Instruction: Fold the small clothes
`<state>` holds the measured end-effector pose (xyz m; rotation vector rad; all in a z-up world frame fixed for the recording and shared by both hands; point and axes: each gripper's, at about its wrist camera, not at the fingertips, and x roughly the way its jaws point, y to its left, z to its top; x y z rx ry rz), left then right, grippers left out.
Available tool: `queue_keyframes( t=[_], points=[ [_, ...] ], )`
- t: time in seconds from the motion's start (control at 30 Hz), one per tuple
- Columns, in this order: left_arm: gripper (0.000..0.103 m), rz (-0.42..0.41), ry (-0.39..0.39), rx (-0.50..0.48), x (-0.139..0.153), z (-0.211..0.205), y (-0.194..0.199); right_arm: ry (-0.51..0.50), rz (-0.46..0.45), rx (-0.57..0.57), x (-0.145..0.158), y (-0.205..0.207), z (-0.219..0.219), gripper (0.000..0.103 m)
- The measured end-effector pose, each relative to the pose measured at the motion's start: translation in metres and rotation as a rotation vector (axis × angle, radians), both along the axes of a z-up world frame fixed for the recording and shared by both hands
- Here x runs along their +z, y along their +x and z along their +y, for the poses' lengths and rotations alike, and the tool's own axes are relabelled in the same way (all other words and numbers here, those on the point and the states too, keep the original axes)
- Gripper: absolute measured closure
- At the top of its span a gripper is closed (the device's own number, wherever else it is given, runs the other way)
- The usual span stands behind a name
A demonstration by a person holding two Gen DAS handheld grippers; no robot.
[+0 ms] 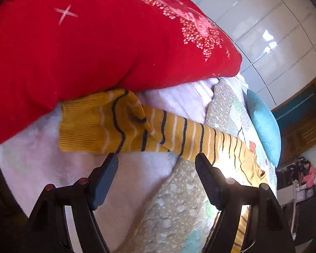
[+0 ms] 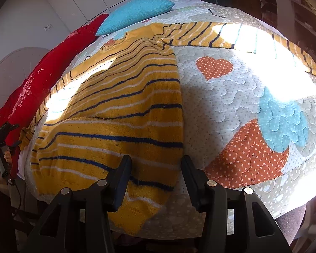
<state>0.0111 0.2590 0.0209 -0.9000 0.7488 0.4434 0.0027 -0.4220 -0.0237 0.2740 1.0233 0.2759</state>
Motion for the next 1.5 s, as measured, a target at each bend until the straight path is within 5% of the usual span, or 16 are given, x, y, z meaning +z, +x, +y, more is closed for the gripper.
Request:
queue_keyframes(
  t=[0.23,0.3,0.33,0.37,0.6,0.8,0.93,1.03,1.13,1.27,1.4,1.5],
  points=[
    [0.030,0.104,-0.061,0.111,-0.032,0.029,0.042,-0.031,-0.005,0.003,-0.002,0.006,0.009,0.043],
    [0.057,0.130,-0.077,0.154,-0.040,0.033,0.046,-0.046,-0.006,0.004,-0.002,0.008,0.010,0.043],
    [0.086,0.139,-0.069,0.163,-0.040,0.032,0.048,-0.051,-0.007,0.005,-0.002,0.009,0.011,0.043],
    [0.099,0.125,-0.070,0.159,-0.038,0.031,0.048,-0.055,-0.008,0.006,-0.002,0.010,0.012,0.043],
    [0.098,-0.015,0.196,0.037,0.050,-0.031,0.060,-0.060,-0.025,0.038,-0.004,0.016,0.014,0.043],
    [0.098,-0.240,0.299,-0.395,0.120,-0.174,0.117,0.010,-0.034,0.022,-0.005,0.015,0.004,0.043],
    [0.098,-0.268,0.238,-0.779,0.112,-0.296,0.149,0.037,-0.034,0.012,-0.003,0.012,-0.003,0.043],
    [0.080,-0.210,0.220,-0.947,0.086,-0.366,0.151,0.050,-0.037,-0.002,0.000,0.009,-0.010,0.043],
    [0.059,-0.187,0.288,-0.995,0.065,-0.402,0.132,0.051,-0.048,-0.021,0.004,0.008,-0.022,0.043],
    [0.035,-0.145,0.493,-0.967,0.057,-0.401,0.091,0.048,-0.061,-0.011,0.008,0.015,-0.029,0.043],
    [0.033,-0.034,0.642,-0.865,0.040,-0.371,0.069,0.074,-0.070,0.031,0.015,0.039,-0.020,0.043],
    [0.033,0.043,0.576,-0.771,0.022,-0.334,0.055,0.090,-0.113,0.074,0.031,0.063,0.000,0.043]
  ],
)
